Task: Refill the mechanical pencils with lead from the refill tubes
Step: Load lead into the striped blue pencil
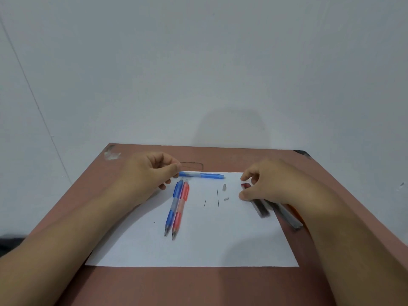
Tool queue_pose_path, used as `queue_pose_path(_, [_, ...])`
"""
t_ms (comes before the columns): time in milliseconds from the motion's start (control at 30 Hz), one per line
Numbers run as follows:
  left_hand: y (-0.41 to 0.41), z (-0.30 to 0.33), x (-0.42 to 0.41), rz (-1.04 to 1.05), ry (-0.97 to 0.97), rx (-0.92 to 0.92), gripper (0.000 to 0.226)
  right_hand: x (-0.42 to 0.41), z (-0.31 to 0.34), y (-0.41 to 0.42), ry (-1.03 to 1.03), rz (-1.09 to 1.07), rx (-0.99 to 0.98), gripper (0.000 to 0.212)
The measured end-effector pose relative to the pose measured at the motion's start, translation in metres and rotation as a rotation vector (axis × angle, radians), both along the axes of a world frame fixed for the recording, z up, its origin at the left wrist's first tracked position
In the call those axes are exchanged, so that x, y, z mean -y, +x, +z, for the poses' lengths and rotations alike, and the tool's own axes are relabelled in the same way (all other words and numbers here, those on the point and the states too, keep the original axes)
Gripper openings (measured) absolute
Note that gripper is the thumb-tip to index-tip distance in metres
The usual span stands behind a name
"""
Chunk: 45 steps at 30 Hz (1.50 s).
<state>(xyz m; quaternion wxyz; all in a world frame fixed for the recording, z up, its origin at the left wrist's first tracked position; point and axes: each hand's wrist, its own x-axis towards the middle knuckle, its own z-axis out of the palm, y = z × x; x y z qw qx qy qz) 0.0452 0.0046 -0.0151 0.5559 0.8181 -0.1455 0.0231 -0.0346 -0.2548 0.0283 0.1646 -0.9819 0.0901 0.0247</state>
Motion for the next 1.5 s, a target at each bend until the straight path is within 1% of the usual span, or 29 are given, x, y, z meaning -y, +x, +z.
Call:
queue_pose_path(67, [-0.001,-0.001,-0.001,0.001,0.038,0.042,0.017,0.0,0.0,-0.001,0.004,-0.021,0.014,0.044])
queue_pose_path(167, [-0.006,-0.003,0.002,-0.031,0.09,0.113,0.02,-0.007,-0.001,-0.003,0.033,-0.019,0.199,0.036])
queue_pose_path(267, [-0.012,-0.002,0.005,-0.074,0.137,0.233,0.017,-0.024,-0.007,-0.002,0.09,0.113,0.389,0.026])
queue_pose_path(400, [-0.015,-0.004,0.006,-0.145,0.193,0.396,0.02,-0.045,-0.02,0.004,0.046,0.32,0.519,0.014])
queue_pose_path(433, [-0.015,-0.006,0.006,-0.161,0.201,0.45,0.018,-0.049,-0.023,0.006,0.035,0.354,0.561,0.012])
queue_pose_path(500, [-0.016,-0.007,0.008,-0.174,0.228,0.542,0.006,-0.052,-0.028,0.009,0.008,0.391,0.649,0.012])
queue_pose_path(567, [-0.016,-0.007,0.008,-0.165,0.239,0.58,0.018,-0.05,-0.03,0.011,-0.005,0.384,0.702,0.01])
queue_pose_path(667, [-0.014,-0.006,0.009,-0.162,0.238,0.556,0.022,-0.046,-0.028,0.01,-0.016,0.351,0.714,0.011])
queue_pose_path(700, [-0.013,-0.006,0.01,-0.15,0.242,0.556,0.026,-0.045,-0.027,0.01,-0.02,0.336,0.704,0.011])
queue_pose_path(767, [-0.006,-0.007,0.01,-0.115,0.31,0.54,0.034,-0.044,-0.026,0.011,-0.021,0.311,0.675,0.012])
queue_pose_path(867, [0.01,-0.012,0.01,-0.086,0.533,0.53,0.031,-0.043,-0.026,0.011,0.008,0.285,0.697,0.013])
queue_pose_path(933, [0.016,-0.016,0.012,-0.088,0.583,0.525,0.026,-0.043,-0.027,0.011,0.053,0.258,0.726,0.015])
queue_pose_path(1033, [0.021,-0.017,0.016,-0.094,0.629,0.461,0.023,-0.045,-0.027,0.009,0.113,0.232,0.763,0.017])
queue_pose_path(1167, [0.027,-0.021,0.014,-0.074,0.671,0.398,0.023,-0.046,-0.025,0.008,0.209,0.204,0.749,0.018])
queue_pose_path(1300, [0.031,-0.02,0.011,-0.031,0.636,0.344,0.018,-0.046,-0.025,0.007,0.232,0.201,0.748,0.017])
queue_pose_path(1500, [0.039,-0.022,0.003,0.028,0.609,0.22,0.019,-0.046,-0.021,0.004,0.243,0.177,0.738,0.015])
